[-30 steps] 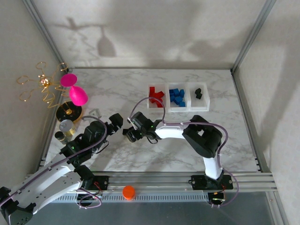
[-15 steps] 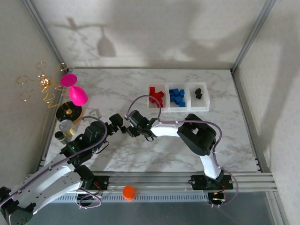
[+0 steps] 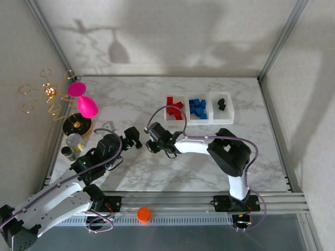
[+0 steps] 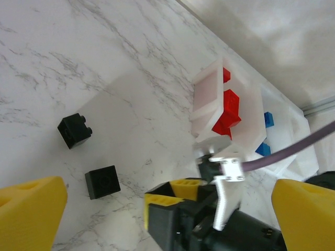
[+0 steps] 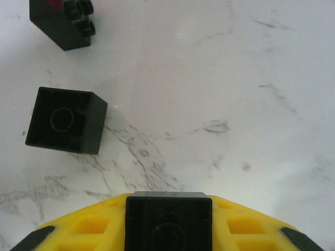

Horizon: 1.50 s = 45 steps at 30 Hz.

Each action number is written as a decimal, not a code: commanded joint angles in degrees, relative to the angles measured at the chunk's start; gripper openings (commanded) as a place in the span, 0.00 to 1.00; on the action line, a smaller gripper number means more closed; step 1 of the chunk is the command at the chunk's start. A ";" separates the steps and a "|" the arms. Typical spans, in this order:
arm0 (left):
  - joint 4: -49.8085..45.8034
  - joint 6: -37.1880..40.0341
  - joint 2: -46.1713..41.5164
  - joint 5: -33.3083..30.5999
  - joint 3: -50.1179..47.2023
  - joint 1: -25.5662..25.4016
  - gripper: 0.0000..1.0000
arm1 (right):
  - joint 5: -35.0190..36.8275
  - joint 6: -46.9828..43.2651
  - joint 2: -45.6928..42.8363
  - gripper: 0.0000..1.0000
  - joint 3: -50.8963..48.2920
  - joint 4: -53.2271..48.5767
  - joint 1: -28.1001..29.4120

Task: Sort the legos into containers by color
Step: Pick up the lego from the center of the table, then place the lego in the container.

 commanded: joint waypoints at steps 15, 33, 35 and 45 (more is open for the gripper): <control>13.22 5.10 13.02 9.30 6.85 -0.59 1.00 | 4.00 8.24 -22.40 0.25 -9.02 -8.33 -23.35; 23.20 7.10 30.10 15.16 13.88 -1.22 1.00 | 7.45 4.33 -6.78 0.23 7.47 -8.24 -40.21; 23.32 7.20 30.29 15.36 14.00 -1.21 1.00 | 5.48 4.31 -8.42 0.24 6.14 -5.96 -42.42; 24.12 7.21 32.09 15.46 14.29 -1.21 1.00 | 3.71 3.70 -2.66 0.26 10.12 -7.26 -49.02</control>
